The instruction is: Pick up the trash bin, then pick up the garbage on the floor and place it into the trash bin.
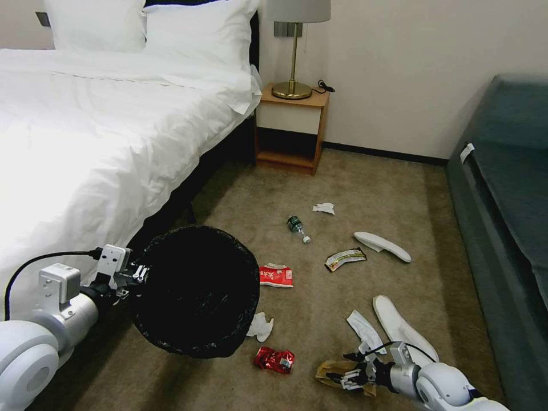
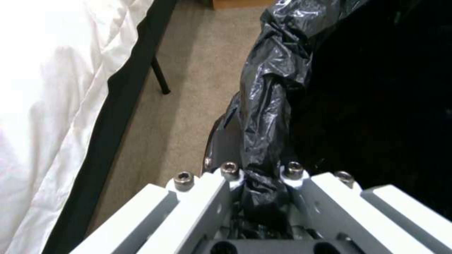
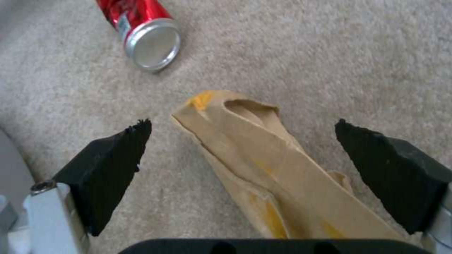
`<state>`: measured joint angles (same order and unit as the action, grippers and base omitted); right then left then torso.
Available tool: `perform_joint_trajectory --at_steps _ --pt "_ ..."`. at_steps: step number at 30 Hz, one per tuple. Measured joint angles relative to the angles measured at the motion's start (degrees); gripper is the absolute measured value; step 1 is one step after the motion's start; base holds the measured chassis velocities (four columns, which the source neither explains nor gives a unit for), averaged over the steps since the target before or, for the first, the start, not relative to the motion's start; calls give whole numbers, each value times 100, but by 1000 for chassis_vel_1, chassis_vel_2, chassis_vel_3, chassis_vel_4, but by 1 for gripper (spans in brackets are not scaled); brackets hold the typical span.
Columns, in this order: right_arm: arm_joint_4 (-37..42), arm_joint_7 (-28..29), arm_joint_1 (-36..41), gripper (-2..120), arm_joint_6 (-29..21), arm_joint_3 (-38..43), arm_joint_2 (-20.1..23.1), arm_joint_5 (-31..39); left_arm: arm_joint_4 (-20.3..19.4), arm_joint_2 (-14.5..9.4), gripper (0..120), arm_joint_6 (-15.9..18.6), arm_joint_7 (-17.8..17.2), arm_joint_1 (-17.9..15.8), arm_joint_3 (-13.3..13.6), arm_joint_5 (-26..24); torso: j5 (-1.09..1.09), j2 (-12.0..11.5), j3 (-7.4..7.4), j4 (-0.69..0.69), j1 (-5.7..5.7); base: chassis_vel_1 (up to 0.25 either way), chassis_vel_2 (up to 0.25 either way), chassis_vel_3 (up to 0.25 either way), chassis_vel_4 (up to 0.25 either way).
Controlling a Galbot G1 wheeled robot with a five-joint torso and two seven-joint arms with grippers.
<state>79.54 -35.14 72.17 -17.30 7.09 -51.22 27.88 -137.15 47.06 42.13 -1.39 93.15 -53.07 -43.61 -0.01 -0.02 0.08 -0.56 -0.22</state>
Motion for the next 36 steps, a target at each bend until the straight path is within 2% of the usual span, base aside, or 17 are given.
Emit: perform_joint_trajectory --at_steps 36 --pt "-1234 -157 -324 100 263 68 -309 -389 -136 -1 1 0 -18 89 -98 -88 -3 4 -2 0 2 0 0 0 0"
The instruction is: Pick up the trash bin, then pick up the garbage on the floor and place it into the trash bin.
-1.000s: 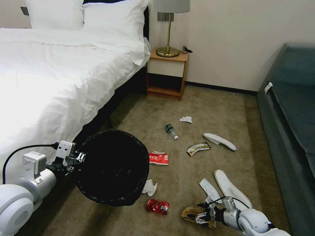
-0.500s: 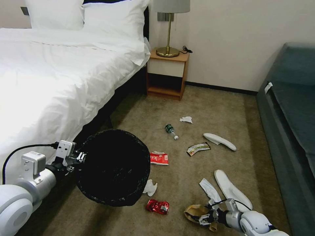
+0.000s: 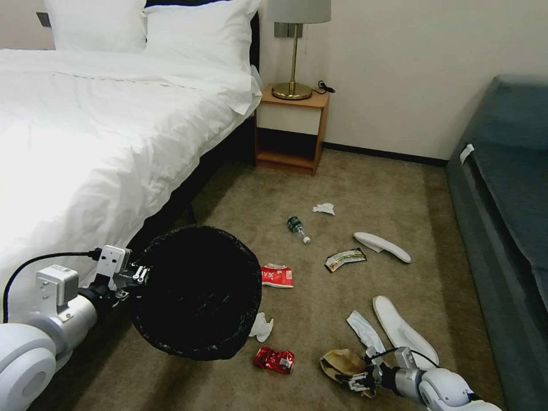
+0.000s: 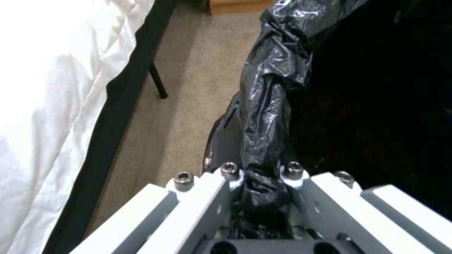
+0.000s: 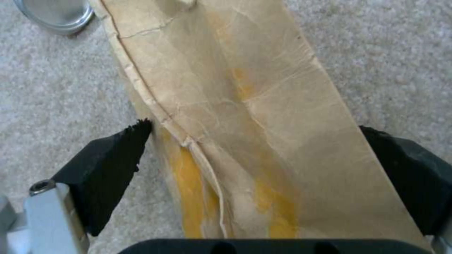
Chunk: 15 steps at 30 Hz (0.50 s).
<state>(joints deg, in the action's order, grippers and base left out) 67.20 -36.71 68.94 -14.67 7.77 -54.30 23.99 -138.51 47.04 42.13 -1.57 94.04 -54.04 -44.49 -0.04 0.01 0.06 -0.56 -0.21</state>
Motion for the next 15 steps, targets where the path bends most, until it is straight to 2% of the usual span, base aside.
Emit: perform_joint_trajectory --at_steps 5,7,10,13,15 --pt "-59 -5 26 94 45 48 -41 -53 -5 -1 1 0 -3 0 9 -4 -2 2 -1 -2 0 0 0 0 0" --pt "-81 -2 67 85 76 77 -53 -109 -18 -2 1 0 -4 -1 27 -6 -5 2 -1 -2 0 0 0 0 0" --pt "-95 5 85 81 81 88 -58 -132 -21 -12 1 0 -4 -2 28 -7 -5 2 -1 -2 -1 0 0 0 0" --pt "-161 21 101 69 138 101 -82 -213 -28 -33 1 0 -5 -3 1 -26 -6 3 -1 -3 -1 0 0 0 0" --pt "-176 30 103 66 151 105 -88 -236 -32 -38 1 0 -5 -2 -14 -32 -6 3 -1 -3 -1 0 0 0 0"
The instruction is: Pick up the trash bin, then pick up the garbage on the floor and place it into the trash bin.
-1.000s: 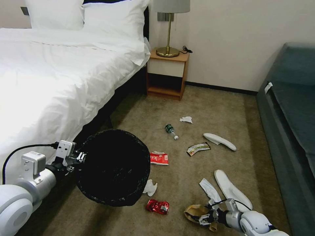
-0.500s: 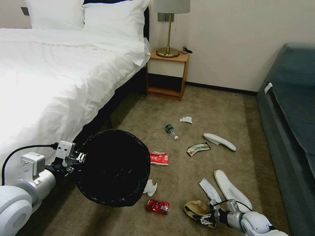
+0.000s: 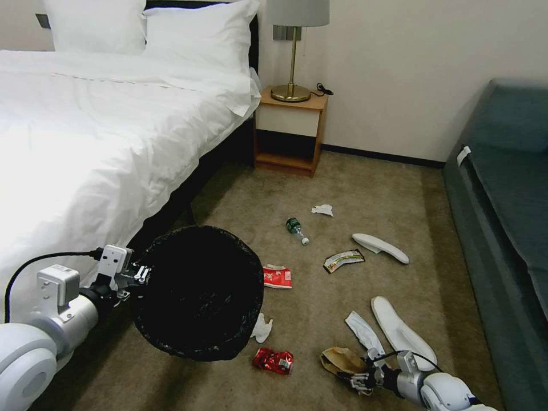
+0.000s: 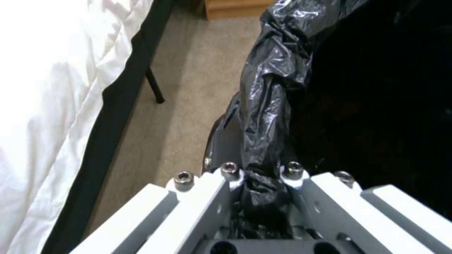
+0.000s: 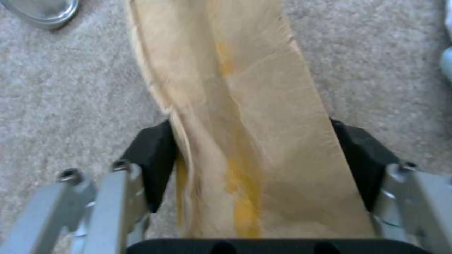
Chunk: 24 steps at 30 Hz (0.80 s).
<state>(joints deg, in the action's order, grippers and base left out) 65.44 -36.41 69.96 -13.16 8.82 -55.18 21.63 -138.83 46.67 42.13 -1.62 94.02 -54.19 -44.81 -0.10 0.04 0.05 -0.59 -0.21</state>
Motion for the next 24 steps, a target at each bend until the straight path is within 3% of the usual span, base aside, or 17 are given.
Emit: perform_joint_trajectory --at_steps 6,17,24 --pt "-10 61 2 44 30 40 -12 -73 -31 -4 1 0 0 16 -34 -15 4 -3 2 2 0 0 0 0 0" --pt "175 229 262 19 113 241 6 -91 -88 32 1 0 1 69 -20 -12 21 -6 5 9 0 0 0 0 0" --pt "792 402 673 3 77 568 111 -4 -117 22 1 0 0 76 7 -10 25 -10 9 1 -4 0 0 0 0"
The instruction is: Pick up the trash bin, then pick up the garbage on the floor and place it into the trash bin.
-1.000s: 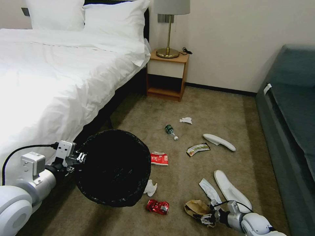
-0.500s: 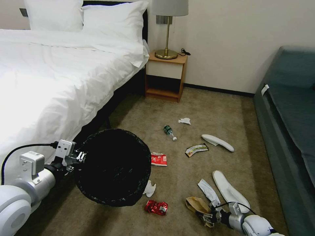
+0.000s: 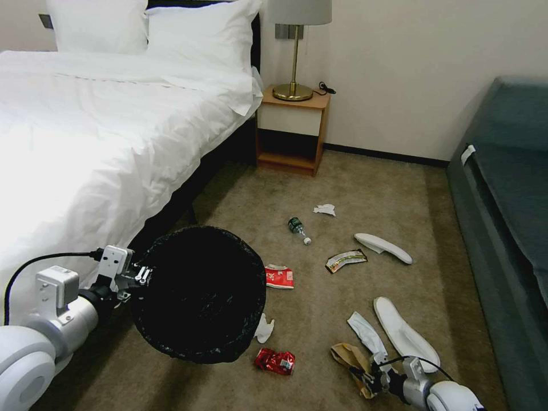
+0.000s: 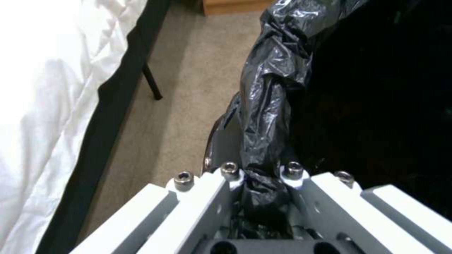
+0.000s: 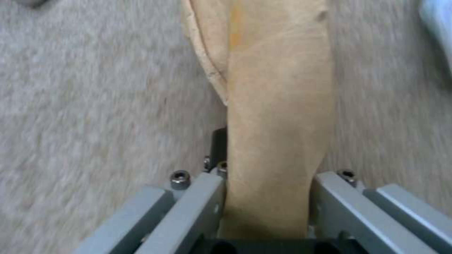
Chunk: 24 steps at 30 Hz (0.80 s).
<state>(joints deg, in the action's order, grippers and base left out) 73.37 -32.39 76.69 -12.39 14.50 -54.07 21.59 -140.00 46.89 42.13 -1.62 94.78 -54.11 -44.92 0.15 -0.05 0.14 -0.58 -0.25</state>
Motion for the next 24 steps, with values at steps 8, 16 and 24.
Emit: perform_joint_trajectory --at_steps 8,16,24 --pt "825 156 369 1 -25 546 164 255 -6 12 1 0 -1 -15 60 5 -10 0 -4 1 0 0 0 0 0" --pt "1979 153 756 1 -191 1300 345 593 -7 14 1 0 -58 -47 229 3 -16 1 -6 1 2 0 0 0 0" --pt "3349 183 695 1 -493 1985 447 1057 79 -118 1 0 -214 -171 507 -69 -16 2 -7 2 3 0 0 0 0"
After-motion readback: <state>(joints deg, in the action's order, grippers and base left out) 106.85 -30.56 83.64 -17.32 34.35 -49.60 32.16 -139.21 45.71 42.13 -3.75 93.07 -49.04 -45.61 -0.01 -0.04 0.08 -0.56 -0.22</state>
